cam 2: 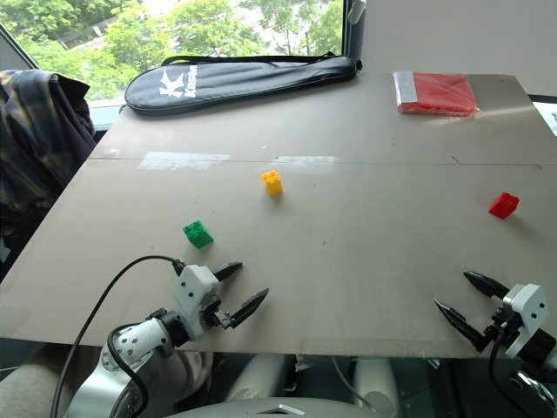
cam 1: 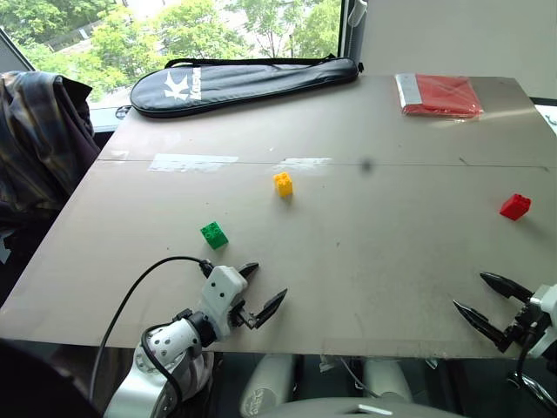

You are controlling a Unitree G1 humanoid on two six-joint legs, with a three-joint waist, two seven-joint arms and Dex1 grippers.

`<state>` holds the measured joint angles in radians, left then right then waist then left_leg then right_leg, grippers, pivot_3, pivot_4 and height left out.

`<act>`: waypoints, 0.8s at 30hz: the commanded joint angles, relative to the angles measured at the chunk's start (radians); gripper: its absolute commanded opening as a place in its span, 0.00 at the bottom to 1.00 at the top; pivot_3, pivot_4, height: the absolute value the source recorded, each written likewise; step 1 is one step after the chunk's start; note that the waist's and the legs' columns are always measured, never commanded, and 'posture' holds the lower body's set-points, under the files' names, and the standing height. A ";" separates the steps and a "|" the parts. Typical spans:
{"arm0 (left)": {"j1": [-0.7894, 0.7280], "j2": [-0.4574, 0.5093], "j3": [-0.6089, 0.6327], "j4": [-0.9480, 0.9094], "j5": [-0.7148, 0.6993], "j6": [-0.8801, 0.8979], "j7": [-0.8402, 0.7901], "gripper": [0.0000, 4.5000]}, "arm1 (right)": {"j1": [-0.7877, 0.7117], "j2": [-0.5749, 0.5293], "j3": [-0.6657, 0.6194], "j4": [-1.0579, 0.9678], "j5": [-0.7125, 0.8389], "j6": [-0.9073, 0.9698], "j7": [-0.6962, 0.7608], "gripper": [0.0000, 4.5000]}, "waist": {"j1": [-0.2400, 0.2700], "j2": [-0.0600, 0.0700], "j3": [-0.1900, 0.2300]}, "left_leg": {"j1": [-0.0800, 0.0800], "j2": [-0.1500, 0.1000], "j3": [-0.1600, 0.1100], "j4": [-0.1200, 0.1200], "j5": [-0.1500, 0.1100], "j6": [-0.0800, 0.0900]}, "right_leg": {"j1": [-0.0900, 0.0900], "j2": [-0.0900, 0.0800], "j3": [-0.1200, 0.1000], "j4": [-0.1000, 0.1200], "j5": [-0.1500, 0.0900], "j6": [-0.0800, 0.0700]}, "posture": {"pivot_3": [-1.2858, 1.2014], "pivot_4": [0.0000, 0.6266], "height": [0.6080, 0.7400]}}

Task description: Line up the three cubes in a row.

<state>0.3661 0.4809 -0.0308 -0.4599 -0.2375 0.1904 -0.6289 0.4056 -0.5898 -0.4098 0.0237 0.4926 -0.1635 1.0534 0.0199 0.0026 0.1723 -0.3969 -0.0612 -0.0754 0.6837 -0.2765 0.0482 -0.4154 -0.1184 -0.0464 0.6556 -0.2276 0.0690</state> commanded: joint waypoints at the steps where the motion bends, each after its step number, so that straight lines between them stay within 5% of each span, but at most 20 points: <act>1: -0.008 0.006 -0.014 0.023 -0.008 0.002 -0.021 0.98 | 0.023 0.002 -0.026 -0.010 0.007 0.003 -0.014 1.00 | 0.002 0.000 0.000 | 0.000 0.000 0.000 0.000 0.000 0.000 | 0.000 0.000 0.000 0.000 0.000 0.000 | 0.52 0.24 0.65; 24: -0.045 0.020 -0.017 0.038 -0.020 -0.011 -0.061 0.98 | 0.031 0.020 -0.045 -0.110 0.026 0.098 -0.141 1.00 | 0.018 0.002 -0.001 | 0.000 0.000 0.000 0.000 0.000 0.000 | 0.000 0.000 0.000 0.000 0.000 0.000 | 0.52 0.24 0.65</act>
<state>0.3222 0.4892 -0.0340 -0.4158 -0.2580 0.1690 -0.6768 0.4427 -0.5743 -0.4127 -0.0556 0.4943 -0.0697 0.9364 0.0376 0.0047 0.1710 -0.3970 -0.0612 -0.0755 0.6837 -0.2766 0.0481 -0.4153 -0.1184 -0.0465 0.6555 -0.2277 0.0689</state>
